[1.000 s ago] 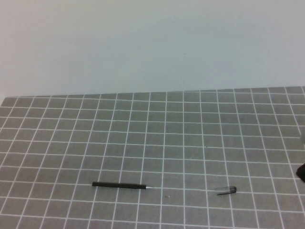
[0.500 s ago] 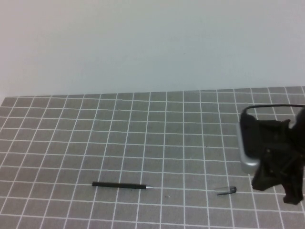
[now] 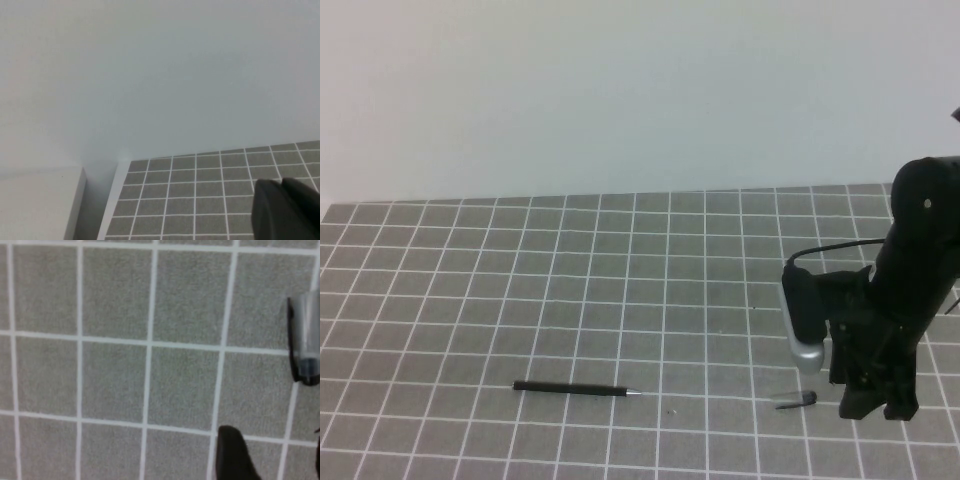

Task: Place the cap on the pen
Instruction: Put the cap on the pen

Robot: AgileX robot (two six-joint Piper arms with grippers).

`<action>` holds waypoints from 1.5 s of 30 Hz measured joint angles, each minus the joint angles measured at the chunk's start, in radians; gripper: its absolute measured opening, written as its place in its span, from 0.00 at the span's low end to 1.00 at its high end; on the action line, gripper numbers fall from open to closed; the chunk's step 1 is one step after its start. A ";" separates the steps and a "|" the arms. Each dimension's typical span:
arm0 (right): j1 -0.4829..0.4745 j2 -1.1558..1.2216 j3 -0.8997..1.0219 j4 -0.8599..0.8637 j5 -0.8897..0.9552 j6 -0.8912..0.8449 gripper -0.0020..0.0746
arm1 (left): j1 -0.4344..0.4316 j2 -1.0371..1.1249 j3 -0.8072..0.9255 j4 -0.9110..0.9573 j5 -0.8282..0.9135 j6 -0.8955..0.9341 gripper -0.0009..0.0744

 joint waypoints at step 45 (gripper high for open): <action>0.062 0.139 -0.034 -0.049 -0.146 -0.024 0.59 | 0.000 0.000 0.000 0.000 0.000 -0.004 0.01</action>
